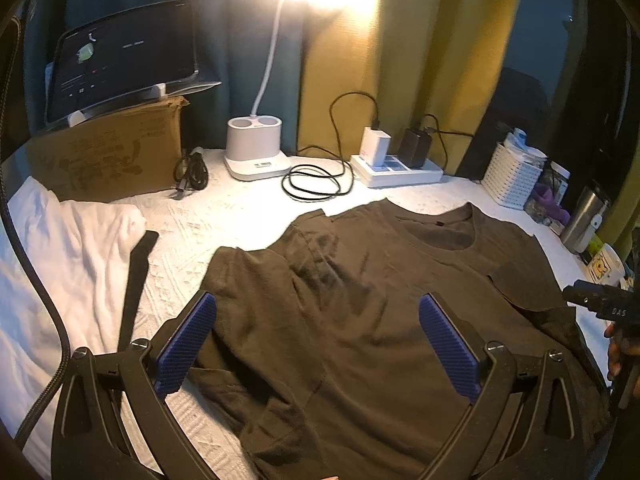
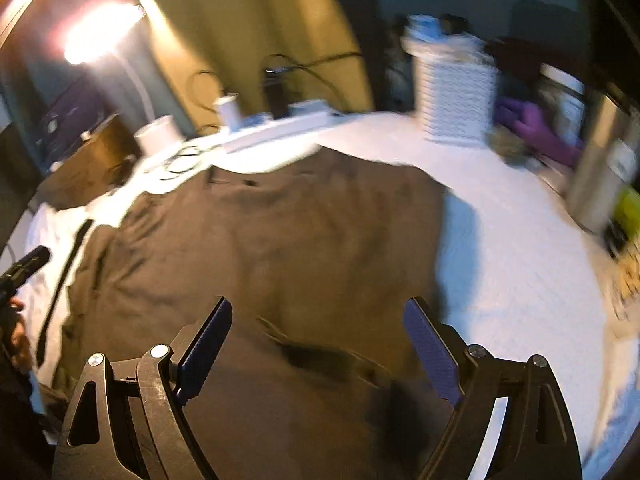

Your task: Fold small clothes

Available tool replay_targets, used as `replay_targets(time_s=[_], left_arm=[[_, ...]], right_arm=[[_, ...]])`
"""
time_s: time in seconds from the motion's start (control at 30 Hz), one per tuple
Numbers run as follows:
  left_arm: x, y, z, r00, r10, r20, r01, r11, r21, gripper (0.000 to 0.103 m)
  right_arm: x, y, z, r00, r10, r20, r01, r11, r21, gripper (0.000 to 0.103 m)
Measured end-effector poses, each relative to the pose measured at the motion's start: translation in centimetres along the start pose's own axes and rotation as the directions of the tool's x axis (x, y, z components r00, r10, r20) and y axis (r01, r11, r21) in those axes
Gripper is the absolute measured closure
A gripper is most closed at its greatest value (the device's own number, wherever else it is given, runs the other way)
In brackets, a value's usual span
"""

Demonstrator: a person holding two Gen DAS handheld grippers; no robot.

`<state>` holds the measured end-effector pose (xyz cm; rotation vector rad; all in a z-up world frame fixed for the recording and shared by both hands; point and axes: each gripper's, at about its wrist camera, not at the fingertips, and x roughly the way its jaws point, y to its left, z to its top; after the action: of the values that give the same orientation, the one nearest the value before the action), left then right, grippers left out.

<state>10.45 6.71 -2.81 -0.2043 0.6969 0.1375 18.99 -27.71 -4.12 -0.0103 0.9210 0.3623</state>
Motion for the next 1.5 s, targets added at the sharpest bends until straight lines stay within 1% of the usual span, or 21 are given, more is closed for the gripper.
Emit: replay_targets(time_s=[0.03,0.1,0.17,0.2,0.23,0.37,0.43,0.5,0.67,0.9,0.97,1.0,1.17,1.33,1.5], left_arm=[[-0.1,-0.2,-0.1,1.000,-0.003,-0.001,0.003,1.000,0.004,0.003],[-0.3,-0.7,-0.2,1.000,-0.008,-0.003,0.008,1.000,0.013,0.003],[-0.6,-1.0,-0.4,1.000,-0.008,-0.002,0.008,1.000,0.017,0.003],[-0.7,-1.1,-0.4,1.000,-0.009,-0.001,0.009,1.000,0.018,0.003],[-0.9,-1.2,-0.5,1.000,-0.009,-0.001,0.009,1.000,0.018,0.003],[-1.3,-1.5,-0.9,1.000,-0.004,-0.002,0.004,1.000,0.020,0.003],[-1.5,-1.6,-1.0,1.000,-0.004,-0.004,0.004,1.000,0.022,0.003],[-1.7,-1.7,-1.2,1.000,-0.004,-0.004,0.004,1.000,0.024,0.003],[-2.2,-1.9,-1.5,1.000,-0.002,-0.005,0.002,0.999,0.033,0.003],[-2.9,-1.8,-2.1,1.000,0.010,-0.007,-0.010,0.999,0.033,0.003],[-3.1,-1.9,-2.3,1.000,0.014,-0.011,-0.014,0.999,0.035,0.003],[-3.1,-1.9,-2.4,1.000,0.016,-0.013,-0.016,0.999,0.034,0.003],[-3.5,-1.8,-2.9,0.999,0.030,-0.020,-0.030,0.999,0.034,0.003],[-3.6,-1.3,-3.4,0.998,0.046,-0.035,-0.045,0.999,0.024,0.003],[-3.6,-0.8,-3.6,0.996,0.068,-0.050,-0.067,0.998,0.022,0.003]], right_arm=[[0.0,-0.4,-0.6,1.000,-0.012,-0.006,0.012,1.000,-0.002,0.014],[0.0,-0.8,-1.6,1.000,-0.004,-0.016,0.004,1.000,-0.012,0.015],[0.1,-0.8,-2.5,1.000,-0.004,-0.030,0.002,0.999,-0.039,0.025],[0.2,-0.9,-2.8,0.999,-0.008,-0.040,0.006,0.999,-0.045,0.039],[0.3,-0.9,-3.1,0.999,-0.006,-0.043,0.004,0.999,-0.043,0.049],[-0.1,-0.8,-3.6,1.000,0.008,-0.023,-0.009,0.999,-0.053,0.065],[-0.2,-0.2,-3.6,1.000,0.015,-0.021,-0.017,0.997,-0.074,0.076],[0.0,0.3,-3.6,0.999,0.028,-0.030,-0.030,0.995,-0.090,0.078],[1.0,1.4,-4.1,0.997,0.041,-0.064,-0.048,0.993,-0.105,0.078],[0.9,2.9,-5.1,0.995,0.062,-0.074,-0.072,0.986,-0.149,0.078],[0.7,3.4,-5.5,0.995,0.068,-0.072,-0.079,0.983,-0.166,0.082],[0.6,3.6,-5.7,0.995,0.068,-0.073,-0.080,0.981,-0.175,0.086],[0.2,4.7,-7.0,0.994,0.077,-0.082,-0.093,0.973,-0.212,0.087],[-0.2,5.8,-7.9,0.995,0.053,-0.082,-0.072,0.966,-0.248,0.087],[-1.2,6.8,-8.1,0.999,0.001,-0.046,-0.014,0.960,-0.278,0.087]])
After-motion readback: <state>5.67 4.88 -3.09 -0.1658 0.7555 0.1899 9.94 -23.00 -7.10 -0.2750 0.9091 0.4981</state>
